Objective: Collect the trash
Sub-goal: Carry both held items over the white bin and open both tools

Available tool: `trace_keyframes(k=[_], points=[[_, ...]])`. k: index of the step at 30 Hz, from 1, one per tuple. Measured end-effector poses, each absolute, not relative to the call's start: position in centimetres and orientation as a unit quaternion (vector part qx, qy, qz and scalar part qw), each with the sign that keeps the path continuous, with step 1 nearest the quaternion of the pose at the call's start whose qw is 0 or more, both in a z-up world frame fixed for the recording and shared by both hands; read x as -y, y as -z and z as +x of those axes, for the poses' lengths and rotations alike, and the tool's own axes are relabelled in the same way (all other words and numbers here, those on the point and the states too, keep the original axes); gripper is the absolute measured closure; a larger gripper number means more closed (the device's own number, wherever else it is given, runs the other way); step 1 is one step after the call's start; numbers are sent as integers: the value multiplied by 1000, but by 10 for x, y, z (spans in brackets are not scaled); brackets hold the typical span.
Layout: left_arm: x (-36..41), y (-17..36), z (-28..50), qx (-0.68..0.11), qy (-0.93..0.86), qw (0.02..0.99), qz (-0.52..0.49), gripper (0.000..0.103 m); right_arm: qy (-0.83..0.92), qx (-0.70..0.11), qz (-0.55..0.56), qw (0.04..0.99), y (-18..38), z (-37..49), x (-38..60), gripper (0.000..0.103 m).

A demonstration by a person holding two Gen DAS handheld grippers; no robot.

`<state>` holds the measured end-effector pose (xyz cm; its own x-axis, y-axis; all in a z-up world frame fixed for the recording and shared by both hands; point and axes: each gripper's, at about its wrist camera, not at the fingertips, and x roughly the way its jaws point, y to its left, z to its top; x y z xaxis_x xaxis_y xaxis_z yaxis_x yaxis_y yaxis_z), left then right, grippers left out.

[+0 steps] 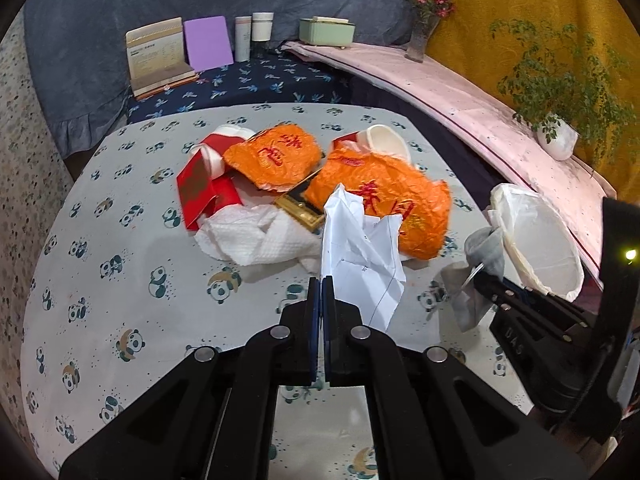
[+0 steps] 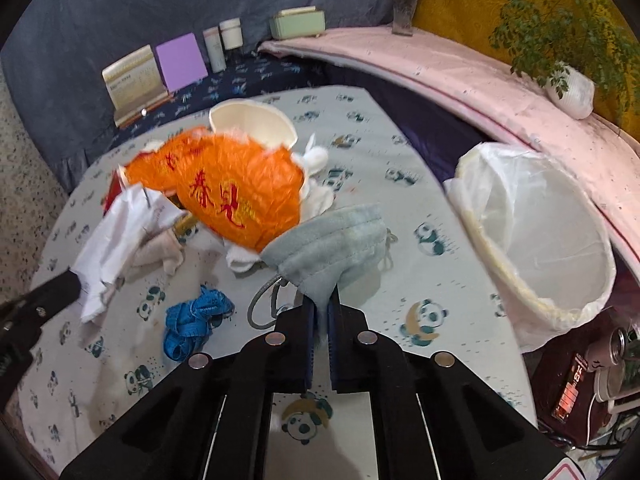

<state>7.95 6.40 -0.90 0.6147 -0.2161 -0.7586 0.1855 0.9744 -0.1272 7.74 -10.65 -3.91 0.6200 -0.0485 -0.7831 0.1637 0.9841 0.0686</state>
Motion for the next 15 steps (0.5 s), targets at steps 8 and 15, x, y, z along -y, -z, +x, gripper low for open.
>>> trace_keyframes(k=[8,15], points=[[-21,-8,74,-404,150,902,4,102,86,-391,84,912,2,60,148,98],[34,-16,81,-394,193,899,21,102,127,-371,98,915,-8,52,200,98]])
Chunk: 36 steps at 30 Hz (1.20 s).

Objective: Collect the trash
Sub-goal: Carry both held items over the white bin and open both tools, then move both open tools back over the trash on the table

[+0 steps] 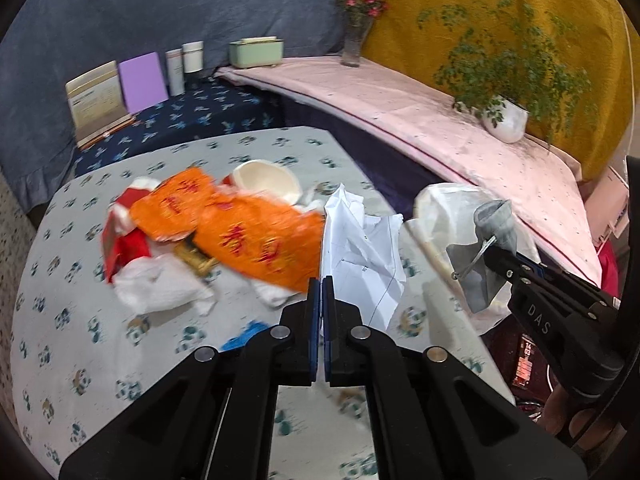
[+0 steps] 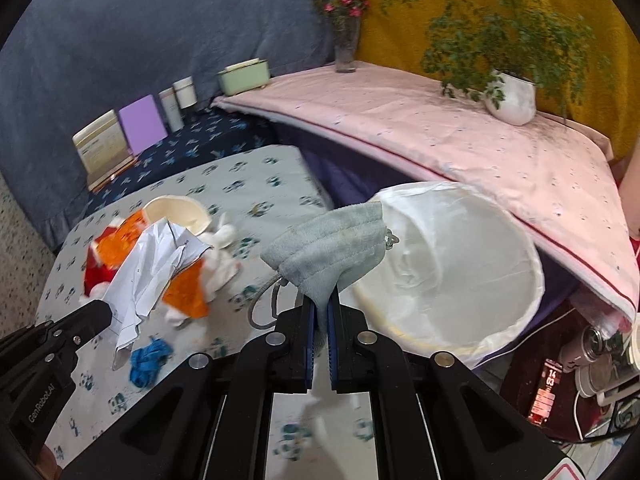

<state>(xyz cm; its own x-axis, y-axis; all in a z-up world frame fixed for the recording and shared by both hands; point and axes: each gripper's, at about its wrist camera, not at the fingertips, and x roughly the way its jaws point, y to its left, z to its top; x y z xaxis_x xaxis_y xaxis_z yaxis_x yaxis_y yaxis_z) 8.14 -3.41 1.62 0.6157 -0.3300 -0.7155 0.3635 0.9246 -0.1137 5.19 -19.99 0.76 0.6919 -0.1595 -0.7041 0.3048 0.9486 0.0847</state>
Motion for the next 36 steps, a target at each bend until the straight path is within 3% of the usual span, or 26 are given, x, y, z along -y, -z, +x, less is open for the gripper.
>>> trace_keyframes(k=[18,23,25,27,29,36], points=[[197,3,122,-390,308,865,70,102,223,-380,155,884,28,63,340,98],[215,16,136,-405,323,853,59,99,226,-381,161,882,36,68,349,85],[217,17,139,-406,322,853,55,95,229,-378,161,882,36,70,351,78],[214,18,139,-406,317,855,54,74,233,-373,163,883,34,69,352,70],[209,16,138,-399,308,862,56,65,235,-367,165,885,30,68,352,62],[186,12,136,-397,289,870,51,57,230,-351,161,893,12,62,339,58]])
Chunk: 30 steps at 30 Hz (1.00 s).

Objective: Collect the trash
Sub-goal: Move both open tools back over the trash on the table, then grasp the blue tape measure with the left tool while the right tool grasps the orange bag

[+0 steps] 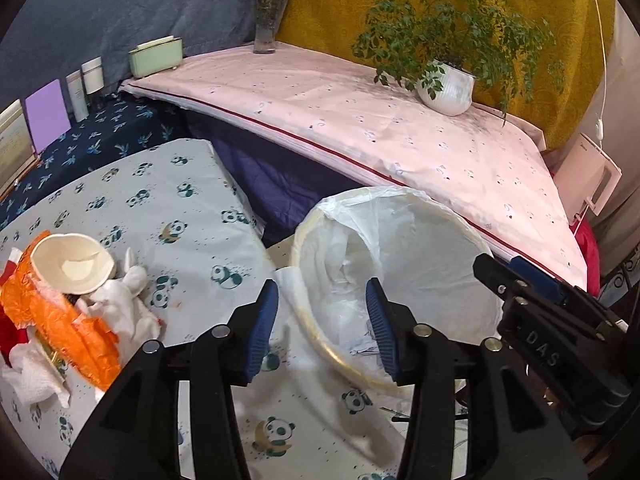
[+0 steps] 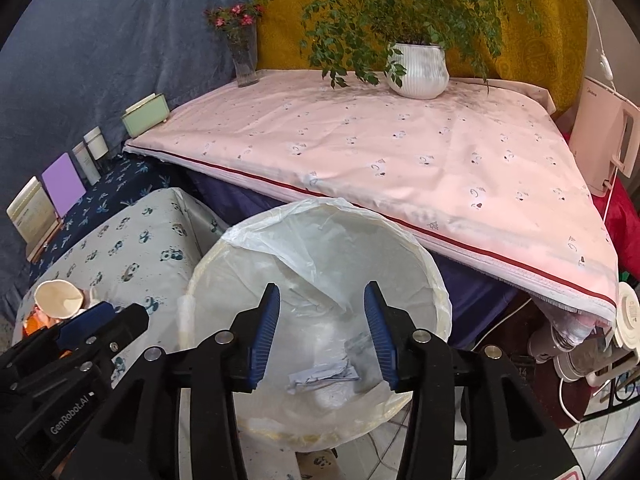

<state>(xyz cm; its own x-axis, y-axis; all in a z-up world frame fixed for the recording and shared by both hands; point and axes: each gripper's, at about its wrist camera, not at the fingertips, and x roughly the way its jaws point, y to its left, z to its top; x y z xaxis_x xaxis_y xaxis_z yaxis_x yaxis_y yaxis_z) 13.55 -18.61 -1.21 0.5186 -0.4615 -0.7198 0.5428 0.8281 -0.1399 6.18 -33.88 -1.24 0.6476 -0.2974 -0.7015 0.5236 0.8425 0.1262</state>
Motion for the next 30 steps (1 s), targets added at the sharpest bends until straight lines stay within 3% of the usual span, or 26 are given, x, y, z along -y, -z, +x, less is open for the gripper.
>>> trace_keyframes(k=[9,30], points=[[124,9,123,-395,239,886,39,38,199,-341,136,909,-8,57,287,48],[-22,64,112,-458,99,883,8,32,98,-384,100,913,5,74,159,47]])
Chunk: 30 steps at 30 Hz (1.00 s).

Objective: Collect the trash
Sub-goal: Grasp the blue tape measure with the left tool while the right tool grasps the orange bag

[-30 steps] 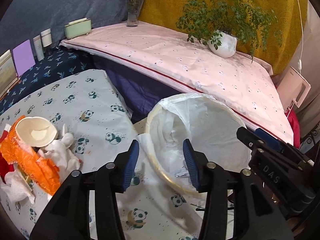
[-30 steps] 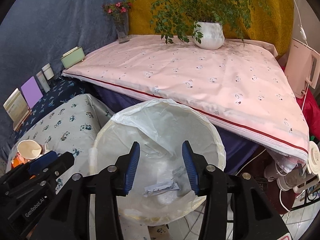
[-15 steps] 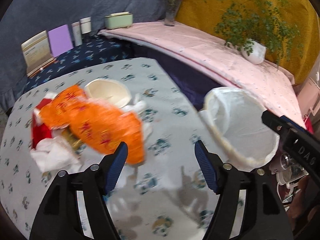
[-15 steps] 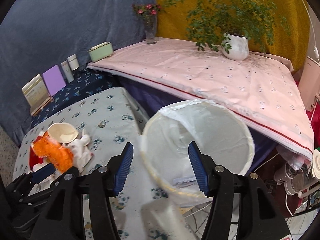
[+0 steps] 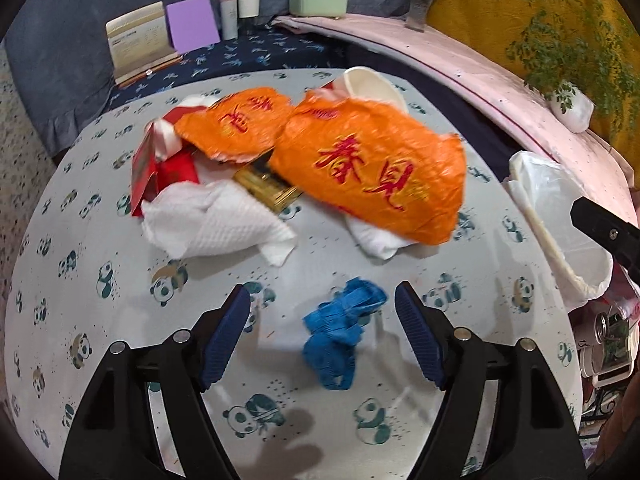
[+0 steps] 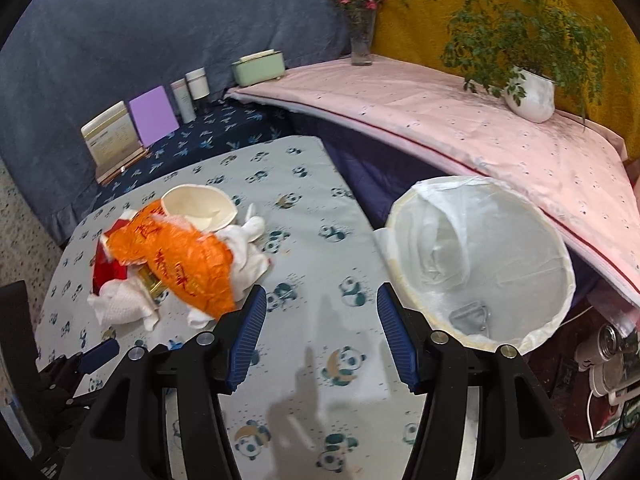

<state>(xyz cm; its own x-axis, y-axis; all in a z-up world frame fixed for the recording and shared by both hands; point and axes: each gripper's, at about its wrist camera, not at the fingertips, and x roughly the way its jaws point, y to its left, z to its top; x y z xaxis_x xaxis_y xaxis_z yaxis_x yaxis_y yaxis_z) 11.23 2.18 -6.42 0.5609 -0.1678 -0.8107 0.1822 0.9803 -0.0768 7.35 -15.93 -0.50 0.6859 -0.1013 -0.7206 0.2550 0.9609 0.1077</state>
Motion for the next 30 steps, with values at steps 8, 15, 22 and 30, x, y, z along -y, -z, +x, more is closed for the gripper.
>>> trace_keyframes(k=[8,15,22,30], points=[[-32,85,113,-483,102,870,1,36,80,-403,92,907,19,78,135,47],[-28,87,113,-491,140,860,-9,77,70,-415,85,903,27,80,122,47],[-37,76,108,-482,144,864,-15,84,61,-418,80,903,28,84,113,47],[-64,60,108,-471,128,872,-37,84,51,-418,73,904,29,92,99,47]])
